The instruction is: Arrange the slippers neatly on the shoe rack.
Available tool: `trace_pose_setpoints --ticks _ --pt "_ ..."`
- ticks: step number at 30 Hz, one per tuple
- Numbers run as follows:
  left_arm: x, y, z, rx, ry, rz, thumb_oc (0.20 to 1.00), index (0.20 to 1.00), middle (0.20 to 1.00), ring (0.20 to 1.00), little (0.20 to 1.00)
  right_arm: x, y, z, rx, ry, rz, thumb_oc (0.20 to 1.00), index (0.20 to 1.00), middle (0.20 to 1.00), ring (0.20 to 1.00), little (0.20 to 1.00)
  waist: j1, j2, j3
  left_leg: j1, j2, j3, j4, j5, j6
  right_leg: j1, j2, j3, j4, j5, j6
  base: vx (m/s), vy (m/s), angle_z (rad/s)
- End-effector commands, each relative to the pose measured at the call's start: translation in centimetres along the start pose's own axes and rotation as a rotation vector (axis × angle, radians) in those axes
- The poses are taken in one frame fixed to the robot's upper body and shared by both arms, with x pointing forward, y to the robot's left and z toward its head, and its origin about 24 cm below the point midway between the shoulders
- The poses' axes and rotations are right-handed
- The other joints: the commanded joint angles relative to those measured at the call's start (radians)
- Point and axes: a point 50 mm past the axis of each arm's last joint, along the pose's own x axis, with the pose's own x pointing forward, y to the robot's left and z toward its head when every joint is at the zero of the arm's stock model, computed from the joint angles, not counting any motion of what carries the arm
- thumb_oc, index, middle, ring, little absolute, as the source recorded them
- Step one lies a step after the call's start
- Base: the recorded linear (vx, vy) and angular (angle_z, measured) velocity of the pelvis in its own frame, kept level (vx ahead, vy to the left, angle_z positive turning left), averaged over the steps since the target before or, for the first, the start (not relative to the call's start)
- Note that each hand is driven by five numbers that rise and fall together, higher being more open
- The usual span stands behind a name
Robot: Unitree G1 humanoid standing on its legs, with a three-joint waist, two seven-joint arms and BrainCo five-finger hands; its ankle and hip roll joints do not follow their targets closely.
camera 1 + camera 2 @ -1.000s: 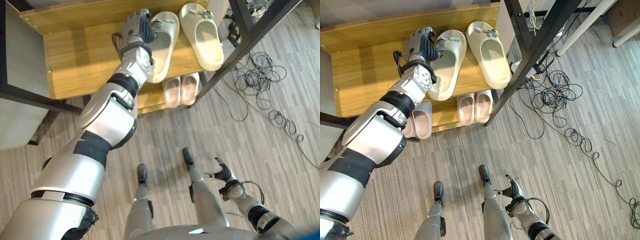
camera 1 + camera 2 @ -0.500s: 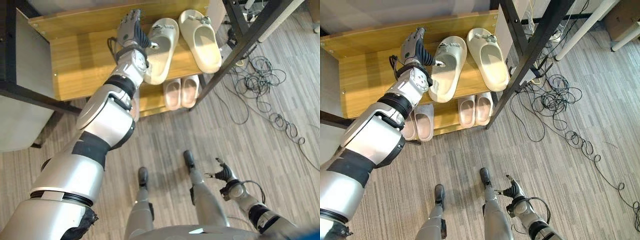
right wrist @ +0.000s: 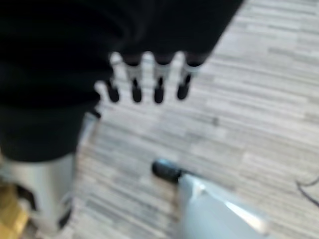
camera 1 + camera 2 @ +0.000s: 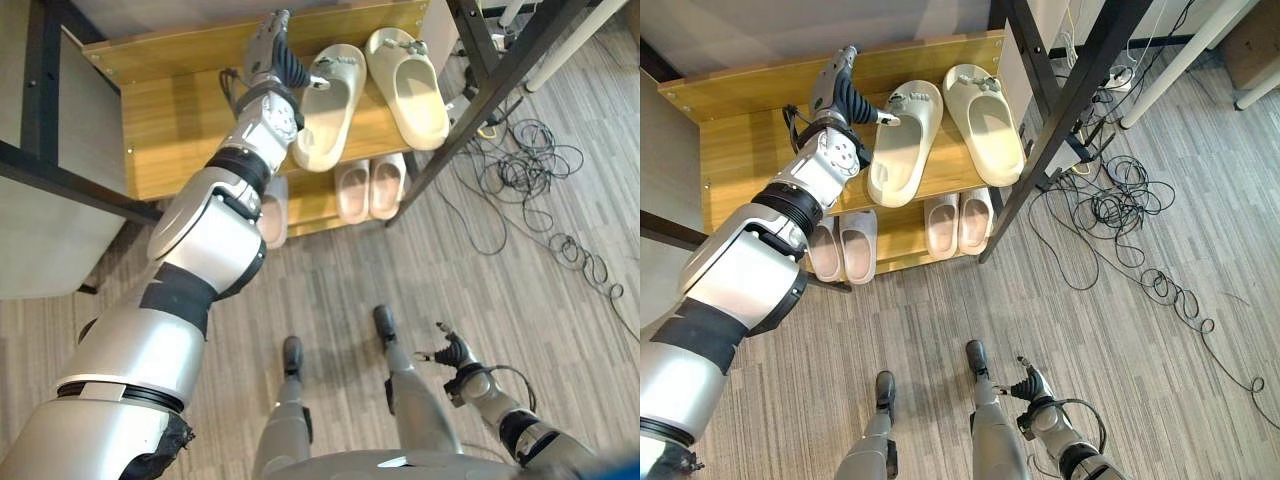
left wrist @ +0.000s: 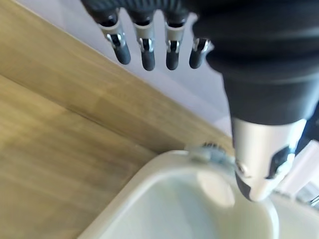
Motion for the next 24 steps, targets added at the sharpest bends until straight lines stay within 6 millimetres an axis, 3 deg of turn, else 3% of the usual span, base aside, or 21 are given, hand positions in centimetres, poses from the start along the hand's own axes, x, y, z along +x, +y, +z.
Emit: trace_pose_setpoints --ticks 1,11,13,14,20,24 --pt "1.3 3.3 1.3 -0.118 -0.026 0.100 1.000 1.000 1.000 1.000 1.000 0.1 -1.2 -0.5 0.014 0.024 -0.034 1.000 1.000 1.000 1.000 1.000 0.015 0.048 0.040 -0.056 0.053 -0.045 0.002 0.043 -0.064 0.123 -0.105 -0.110 0.002 -0.100 0.126 0.00 0.000 0.00" --pt "-0.5 0.0 -1.9 -0.112 0.033 0.042 1.000 1.000 1.000 1.000 1.000 0.0 -0.4 -0.5 0.030 0.036 -0.016 1.000 1.000 1.000 1.000 1.000 0.038 0.046 0.026 -0.036 0.044 -0.048 0.002 0.040 -0.061 0.156 -0.111 -0.125 0.002 -0.105 0.125 0.00 0.006 0.05" --pt "-1.1 -1.1 -2.0 -0.089 0.015 0.020 1.000 1.000 1.000 1.000 1.000 0.0 -0.4 -0.7 0.034 0.041 -0.019 1.000 1.000 1.000 1.000 1.000 0.044 0.046 0.023 -0.030 0.041 -0.049 0.002 0.037 -0.059 0.165 -0.113 -0.128 0.002 -0.106 0.125 0.01 0.019 0.07" --pt "-1.9 -2.6 -2.5 -0.075 0.018 -0.015 1.000 1.000 1.000 1.000 1.000 -0.1 -0.3 -0.8 0.036 0.048 -0.021 1.000 1.000 1.000 1.000 1.000 0.048 0.043 0.019 -0.024 0.040 -0.052 0.002 0.036 -0.058 0.173 -0.115 -0.135 0.003 -0.107 0.125 0.01 0.009 0.07" --pt "-3.5 -4.9 -3.8 -0.072 0.052 -0.079 1.000 1.000 1.000 1.000 1.000 0.0 -0.7 -1.1 0.039 0.065 -0.040 1.000 1.000 1.000 1.000 1.000 0.056 0.035 0.012 -0.015 0.037 -0.055 0.002 0.033 -0.058 0.185 -0.119 -0.140 0.003 -0.110 0.123 -0.01 0.013 0.06" --pt "-3.6 -4.8 -4.4 -0.103 0.073 -0.079 1.000 1.000 1.000 1.000 1.000 -0.1 -0.7 -1.3 0.038 0.073 -0.041 1.000 1.000 1.000 1.000 1.000 0.058 0.034 0.009 -0.014 0.037 -0.056 0.002 0.033 -0.057 0.185 -0.120 -0.141 0.002 -0.108 0.123 0.00 0.003 0.01"
